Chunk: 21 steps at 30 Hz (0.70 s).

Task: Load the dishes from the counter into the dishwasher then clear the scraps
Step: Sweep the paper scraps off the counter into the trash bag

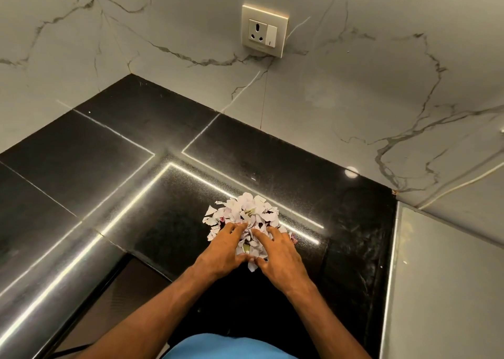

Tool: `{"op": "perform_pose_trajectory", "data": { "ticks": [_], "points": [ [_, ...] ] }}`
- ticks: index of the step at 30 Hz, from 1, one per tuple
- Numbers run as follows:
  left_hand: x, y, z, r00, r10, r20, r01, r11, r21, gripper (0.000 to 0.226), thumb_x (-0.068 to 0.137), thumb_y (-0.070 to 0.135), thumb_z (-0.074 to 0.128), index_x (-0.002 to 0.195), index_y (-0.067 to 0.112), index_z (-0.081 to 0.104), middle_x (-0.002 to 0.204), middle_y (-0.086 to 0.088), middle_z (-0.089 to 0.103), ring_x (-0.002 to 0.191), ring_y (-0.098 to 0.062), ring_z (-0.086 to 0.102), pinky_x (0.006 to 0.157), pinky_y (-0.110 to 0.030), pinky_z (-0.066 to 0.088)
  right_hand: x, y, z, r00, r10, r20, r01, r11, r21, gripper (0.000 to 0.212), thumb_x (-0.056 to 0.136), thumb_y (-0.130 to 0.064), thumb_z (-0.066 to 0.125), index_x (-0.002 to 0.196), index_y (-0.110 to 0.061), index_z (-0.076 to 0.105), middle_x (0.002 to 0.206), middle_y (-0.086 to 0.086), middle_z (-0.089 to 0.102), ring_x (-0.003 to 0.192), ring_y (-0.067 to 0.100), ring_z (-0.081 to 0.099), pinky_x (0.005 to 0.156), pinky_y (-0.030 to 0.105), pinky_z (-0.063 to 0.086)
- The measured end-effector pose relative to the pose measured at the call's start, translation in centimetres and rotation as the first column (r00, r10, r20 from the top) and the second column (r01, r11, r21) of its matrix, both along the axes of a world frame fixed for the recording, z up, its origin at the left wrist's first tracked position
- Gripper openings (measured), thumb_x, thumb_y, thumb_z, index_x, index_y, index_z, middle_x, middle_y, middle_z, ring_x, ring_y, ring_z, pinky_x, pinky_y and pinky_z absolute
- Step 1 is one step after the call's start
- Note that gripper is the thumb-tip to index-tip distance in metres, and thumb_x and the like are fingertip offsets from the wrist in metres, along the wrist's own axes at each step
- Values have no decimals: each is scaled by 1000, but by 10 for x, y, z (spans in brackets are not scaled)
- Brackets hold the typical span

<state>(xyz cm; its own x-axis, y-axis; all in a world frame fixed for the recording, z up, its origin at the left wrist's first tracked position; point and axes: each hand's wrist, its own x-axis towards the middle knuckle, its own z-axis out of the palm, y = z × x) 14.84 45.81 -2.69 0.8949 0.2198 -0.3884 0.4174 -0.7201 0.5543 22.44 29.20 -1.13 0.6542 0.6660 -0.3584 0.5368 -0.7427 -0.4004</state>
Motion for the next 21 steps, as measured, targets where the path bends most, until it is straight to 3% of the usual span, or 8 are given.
{"op": "perform_pose_trajectory", "data": {
  "ticks": [8, 13, 21],
  "points": [
    [9, 0, 0, 999, 13, 39, -16, 998, 65, 66, 93, 36, 70, 150, 27, 39, 144, 0, 46, 128, -15, 48, 111, -32, 41, 0, 8, -7, 999, -44, 18, 43, 999, 31, 62, 98, -44, 65, 155, -33, 43, 156, 2, 40, 141, 21, 40, 117, 41, 39],
    [10, -1, -3, 995, -22, 97, 16, 997, 70, 43, 95, 30, 67, 136, 26, 55, 132, 5, 51, 117, -11, 52, 106, -28, 45, -1, 8, -16, 996, -50, 72, 43, 994, 101, 39, 101, -37, 63, 138, -24, 62, 129, -2, 56, 120, 16, 54, 102, 33, 51],
    [13, -3, -7, 995, -14, 100, 6, 997, 78, 34, 95, 26, 66, 129, 23, 61, 122, 5, 53, 110, -12, 54, 101, -31, 48, -2, 12, -26, 992, -53, 113, 39, 992, 124, 29, 102, -40, 61, 124, -22, 70, 116, -4, 62, 107, 14, 54, 91, 30, 52]
  ]
}}
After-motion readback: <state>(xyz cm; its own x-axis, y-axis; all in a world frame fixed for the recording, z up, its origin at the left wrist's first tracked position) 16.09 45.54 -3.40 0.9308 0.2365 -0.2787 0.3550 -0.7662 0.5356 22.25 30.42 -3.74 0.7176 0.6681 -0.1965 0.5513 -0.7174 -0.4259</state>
